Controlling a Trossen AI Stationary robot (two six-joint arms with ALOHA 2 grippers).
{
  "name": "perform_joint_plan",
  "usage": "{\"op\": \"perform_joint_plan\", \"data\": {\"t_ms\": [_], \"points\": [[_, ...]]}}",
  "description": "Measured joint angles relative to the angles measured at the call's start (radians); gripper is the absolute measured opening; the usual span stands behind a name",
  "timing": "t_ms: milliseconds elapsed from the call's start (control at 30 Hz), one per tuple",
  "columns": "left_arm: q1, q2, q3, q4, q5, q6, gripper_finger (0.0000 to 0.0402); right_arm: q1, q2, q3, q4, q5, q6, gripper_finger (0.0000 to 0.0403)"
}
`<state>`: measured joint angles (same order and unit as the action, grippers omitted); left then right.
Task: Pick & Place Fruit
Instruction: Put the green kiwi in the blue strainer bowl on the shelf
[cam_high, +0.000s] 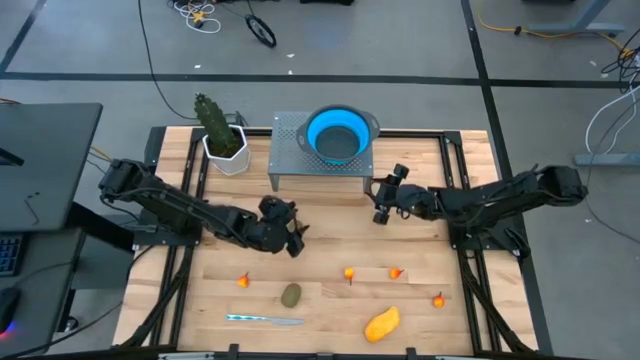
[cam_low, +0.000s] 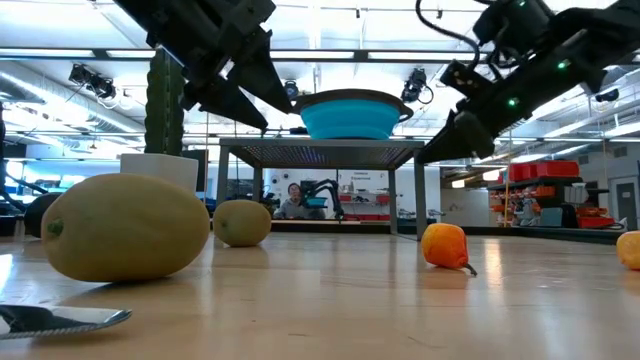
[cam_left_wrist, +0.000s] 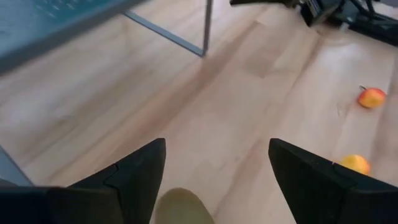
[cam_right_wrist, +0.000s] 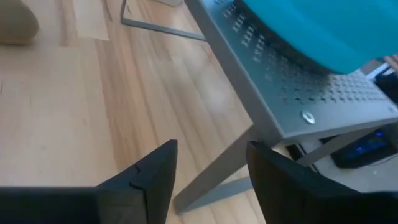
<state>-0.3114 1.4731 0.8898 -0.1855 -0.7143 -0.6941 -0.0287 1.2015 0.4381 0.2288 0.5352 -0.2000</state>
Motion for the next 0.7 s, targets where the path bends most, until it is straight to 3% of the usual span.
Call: {"op": "perform_joint_plan", "data": {"t_ms": [100,700], "points": [[-0.009,0.0,0.0,0.004,-0.036,0.0,0.0295,-0.024,0.0,0.0,0.0,-0.047,0.009,0.0199],[-0.019,0.0,0.0,0.019,-0.025,-0.01,0.0295,-0.055,0.0,0.0,0.023,-0.065,0.004,0.0198]]}}
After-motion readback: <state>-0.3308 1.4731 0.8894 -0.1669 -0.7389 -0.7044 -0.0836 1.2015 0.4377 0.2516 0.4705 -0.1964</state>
